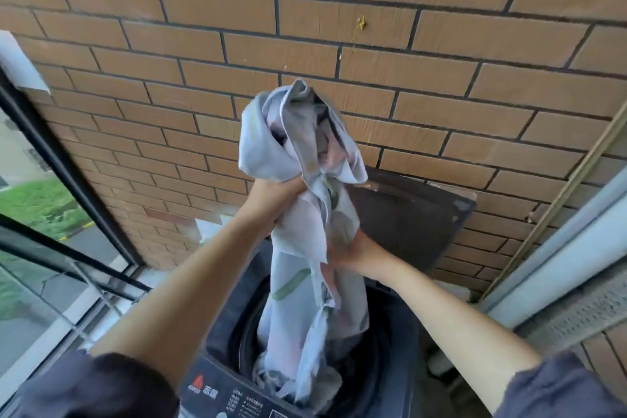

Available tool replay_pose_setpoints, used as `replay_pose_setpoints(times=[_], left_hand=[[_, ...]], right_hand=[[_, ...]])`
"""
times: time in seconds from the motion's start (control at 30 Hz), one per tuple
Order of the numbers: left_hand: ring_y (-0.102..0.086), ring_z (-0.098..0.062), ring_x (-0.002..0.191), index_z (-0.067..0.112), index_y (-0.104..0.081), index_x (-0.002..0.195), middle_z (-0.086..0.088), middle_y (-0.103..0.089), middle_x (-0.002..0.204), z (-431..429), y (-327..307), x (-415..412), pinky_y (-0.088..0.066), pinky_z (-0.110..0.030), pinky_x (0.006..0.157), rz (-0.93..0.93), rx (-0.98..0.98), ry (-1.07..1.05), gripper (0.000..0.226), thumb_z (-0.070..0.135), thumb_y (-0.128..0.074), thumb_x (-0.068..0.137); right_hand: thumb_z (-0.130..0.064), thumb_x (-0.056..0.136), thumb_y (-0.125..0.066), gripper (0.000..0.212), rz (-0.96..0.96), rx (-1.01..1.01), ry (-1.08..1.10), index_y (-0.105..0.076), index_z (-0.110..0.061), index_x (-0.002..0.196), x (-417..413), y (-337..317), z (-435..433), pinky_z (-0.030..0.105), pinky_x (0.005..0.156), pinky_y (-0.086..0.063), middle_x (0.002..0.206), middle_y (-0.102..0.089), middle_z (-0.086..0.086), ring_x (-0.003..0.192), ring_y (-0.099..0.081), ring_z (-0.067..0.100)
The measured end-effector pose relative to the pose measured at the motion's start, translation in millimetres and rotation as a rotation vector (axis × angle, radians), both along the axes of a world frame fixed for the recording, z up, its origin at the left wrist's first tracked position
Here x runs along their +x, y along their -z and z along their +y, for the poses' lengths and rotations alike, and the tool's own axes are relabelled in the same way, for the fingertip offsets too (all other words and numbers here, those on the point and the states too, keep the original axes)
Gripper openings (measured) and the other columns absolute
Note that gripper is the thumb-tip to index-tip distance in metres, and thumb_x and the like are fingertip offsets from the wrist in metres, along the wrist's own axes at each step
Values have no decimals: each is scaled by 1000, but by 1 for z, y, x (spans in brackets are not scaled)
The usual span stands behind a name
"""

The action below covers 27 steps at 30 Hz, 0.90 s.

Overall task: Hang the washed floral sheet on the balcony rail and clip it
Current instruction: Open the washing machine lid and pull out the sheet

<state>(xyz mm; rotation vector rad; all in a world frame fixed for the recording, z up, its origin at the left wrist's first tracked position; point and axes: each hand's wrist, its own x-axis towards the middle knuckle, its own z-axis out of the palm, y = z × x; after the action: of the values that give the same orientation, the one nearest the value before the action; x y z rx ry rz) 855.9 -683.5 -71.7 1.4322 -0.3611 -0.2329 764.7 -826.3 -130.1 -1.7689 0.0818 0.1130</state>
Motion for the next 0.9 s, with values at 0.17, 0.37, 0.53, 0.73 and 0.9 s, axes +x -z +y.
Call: replay_pose_setpoints(times=[0.17, 0.37, 0.53, 0.73, 0.9], left_hand=[[-69, -12, 88, 12, -62, 111, 2, -72, 96, -5, -39, 3, -53, -24, 66, -16, -143, 66, 35, 8, -69, 77], [-64, -15, 101, 16, -60, 118, 1, -68, 110, 32, -4, 24, -53, -35, 87, 116, -46, -179, 38, 22, -70, 81], [-60, -21, 84, 10, -57, 99, -12, -63, 108, 60, 27, 10, -55, -35, 73, 459, 488, -46, 30, 38, -55, 91], [-56, -25, 104, 6, -46, 122, -11, -55, 119, 92, 31, 14, -49, -34, 91, -368, 1314, 10, 85, 64, -68, 64], [-6, -5, 139, 16, -7, 149, 16, -9, 147, 66, 9, -2, -1, -25, 116, -894, 943, 344, 123, 53, -78, 56]], right_hand=[[-3, 71, -76, 22, -23, -72, 85, -66, -22, 74, 4, 19, 22, 20, 76, -51, 76, -68, -9, 77, -65, -1], [-3, 73, -68, 24, -78, -55, 333, -68, -25, 82, 0, 19, 19, 27, 75, -52, 86, -71, -2, 87, -66, 9], [-2, 75, -69, 31, -177, -94, 350, -65, -30, 87, 0, 0, 10, 28, 82, -51, 92, -69, -9, 91, -64, 7], [-8, 67, -71, 31, -191, -259, 301, -63, -32, 84, 5, -22, 6, 31, 85, -51, 94, -69, -8, 92, -64, 10], [-9, 71, -69, 24, -181, -451, 102, -66, -17, 93, 8, -48, 20, 30, 82, -48, 99, -70, 0, 94, -63, 14]])
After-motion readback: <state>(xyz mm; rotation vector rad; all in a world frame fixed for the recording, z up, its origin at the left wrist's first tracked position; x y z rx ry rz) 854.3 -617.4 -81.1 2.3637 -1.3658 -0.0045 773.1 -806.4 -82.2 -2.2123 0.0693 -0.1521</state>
